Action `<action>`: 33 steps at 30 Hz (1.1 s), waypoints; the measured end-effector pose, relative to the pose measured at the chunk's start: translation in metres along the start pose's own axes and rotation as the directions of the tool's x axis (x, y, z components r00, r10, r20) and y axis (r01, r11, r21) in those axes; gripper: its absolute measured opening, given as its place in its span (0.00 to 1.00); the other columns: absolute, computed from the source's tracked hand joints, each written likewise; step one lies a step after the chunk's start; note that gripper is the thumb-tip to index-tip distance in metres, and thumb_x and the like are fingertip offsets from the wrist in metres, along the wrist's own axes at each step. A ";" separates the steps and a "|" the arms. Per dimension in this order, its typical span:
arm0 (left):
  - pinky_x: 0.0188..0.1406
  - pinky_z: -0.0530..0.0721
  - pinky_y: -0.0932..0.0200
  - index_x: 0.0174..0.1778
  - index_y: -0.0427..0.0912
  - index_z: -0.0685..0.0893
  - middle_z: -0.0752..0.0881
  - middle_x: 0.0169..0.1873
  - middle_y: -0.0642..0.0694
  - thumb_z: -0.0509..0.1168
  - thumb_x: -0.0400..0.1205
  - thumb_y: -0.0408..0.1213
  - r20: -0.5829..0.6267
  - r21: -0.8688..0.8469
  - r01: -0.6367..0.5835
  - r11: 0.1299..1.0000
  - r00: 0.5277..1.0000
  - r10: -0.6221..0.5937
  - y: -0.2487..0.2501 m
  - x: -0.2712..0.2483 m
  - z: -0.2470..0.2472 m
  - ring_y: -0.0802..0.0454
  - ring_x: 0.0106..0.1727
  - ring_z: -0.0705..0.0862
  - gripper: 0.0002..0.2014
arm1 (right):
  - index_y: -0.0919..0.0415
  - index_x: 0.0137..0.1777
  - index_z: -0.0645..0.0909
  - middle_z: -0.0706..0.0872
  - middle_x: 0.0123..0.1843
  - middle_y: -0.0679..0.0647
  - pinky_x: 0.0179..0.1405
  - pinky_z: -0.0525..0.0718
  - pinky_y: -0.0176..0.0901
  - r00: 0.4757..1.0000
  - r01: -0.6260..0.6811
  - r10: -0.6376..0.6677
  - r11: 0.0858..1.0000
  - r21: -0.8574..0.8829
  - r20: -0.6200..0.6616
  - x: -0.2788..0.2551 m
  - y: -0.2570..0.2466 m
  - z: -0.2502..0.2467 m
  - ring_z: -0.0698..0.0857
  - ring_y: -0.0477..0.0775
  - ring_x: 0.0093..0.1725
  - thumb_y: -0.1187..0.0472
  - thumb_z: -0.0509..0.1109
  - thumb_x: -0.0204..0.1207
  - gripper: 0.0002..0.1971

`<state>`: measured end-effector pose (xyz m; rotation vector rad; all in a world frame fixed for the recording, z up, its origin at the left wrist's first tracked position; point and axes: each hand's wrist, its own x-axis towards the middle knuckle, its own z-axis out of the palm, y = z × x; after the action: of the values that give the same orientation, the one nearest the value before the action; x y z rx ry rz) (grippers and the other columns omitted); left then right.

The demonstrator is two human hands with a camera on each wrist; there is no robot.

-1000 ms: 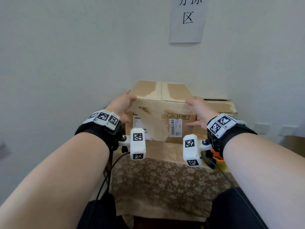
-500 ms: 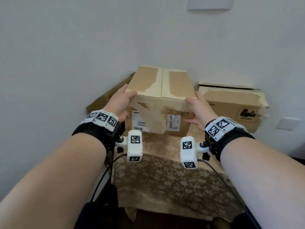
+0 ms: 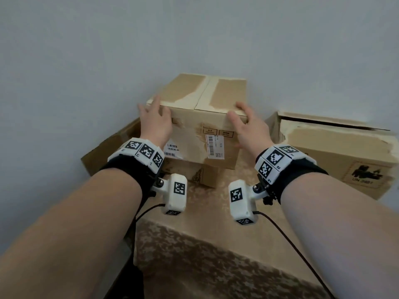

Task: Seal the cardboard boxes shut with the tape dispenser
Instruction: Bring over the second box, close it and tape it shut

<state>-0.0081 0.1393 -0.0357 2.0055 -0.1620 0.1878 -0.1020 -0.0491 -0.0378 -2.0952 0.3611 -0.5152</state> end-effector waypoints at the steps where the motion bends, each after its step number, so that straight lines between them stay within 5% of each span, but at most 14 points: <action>1: 0.82 0.56 0.48 0.83 0.57 0.53 0.37 0.83 0.39 0.50 0.88 0.47 0.023 -0.004 0.030 1.000 0.999 -0.030 0.002 0.002 0.003 0.38 0.83 0.51 0.26 | 0.40 0.77 0.67 0.81 0.67 0.53 0.53 0.87 0.63 1.000 0.018 -0.018 1.000 -0.011 -0.007 0.004 0.001 0.002 0.85 0.58 0.58 0.38 0.59 0.80 0.25; 7: 0.82 0.49 0.38 0.82 0.64 0.43 0.26 0.79 0.39 0.52 0.86 0.54 0.097 0.121 0.054 0.991 0.993 -0.066 0.005 0.012 0.013 0.33 0.83 0.38 0.32 | 0.48 0.81 0.63 0.77 0.74 0.52 0.61 0.84 0.61 0.997 0.080 -0.080 0.997 -0.012 -0.010 0.023 0.002 0.012 0.80 0.55 0.67 0.42 0.58 0.84 0.27; 14: 0.83 0.49 0.43 0.83 0.58 0.42 0.26 0.78 0.34 0.53 0.85 0.57 0.147 0.239 0.057 0.969 0.985 -0.094 0.015 0.029 0.009 0.30 0.82 0.43 0.35 | 0.46 0.81 0.56 0.79 0.70 0.60 0.54 0.87 0.63 0.993 0.033 -0.037 0.999 0.038 0.110 0.040 -0.001 0.019 0.85 0.59 0.58 0.44 0.54 0.85 0.26; 21: 0.81 0.47 0.41 0.83 0.57 0.36 0.26 0.77 0.30 0.54 0.84 0.59 0.199 0.318 0.041 0.947 0.974 -0.109 0.016 0.049 0.013 0.27 0.82 0.42 0.39 | 0.44 0.81 0.54 0.78 0.71 0.60 0.60 0.83 0.66 0.988 0.037 -0.036 0.999 0.000 0.151 0.061 0.001 0.025 0.83 0.61 0.60 0.43 0.53 0.85 0.26; 27: 0.80 0.47 0.38 0.82 0.59 0.34 0.27 0.79 0.33 0.55 0.83 0.60 0.182 0.334 0.075 0.940 0.973 -0.143 0.008 0.070 0.011 0.29 0.82 0.45 0.41 | 0.35 0.76 0.55 0.75 0.74 0.55 0.63 0.82 0.64 0.981 0.109 -0.104 0.994 -0.020 0.164 0.075 0.008 0.044 0.83 0.60 0.63 0.30 0.50 0.73 0.31; 33: 0.80 0.45 0.40 0.82 0.59 0.34 0.28 0.79 0.33 0.55 0.84 0.58 0.166 0.319 0.090 0.943 0.975 -0.149 0.005 0.074 0.014 0.30 0.82 0.44 0.40 | 0.32 0.73 0.56 0.76 0.71 0.56 0.62 0.82 0.63 0.979 0.101 -0.091 0.994 -0.046 0.185 0.081 0.011 0.045 0.83 0.60 0.61 0.27 0.49 0.70 0.31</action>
<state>0.0640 0.1225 -0.0224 2.3399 -0.1354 -0.0607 -0.0099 -0.0586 -0.0510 -2.2012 0.1704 -0.3686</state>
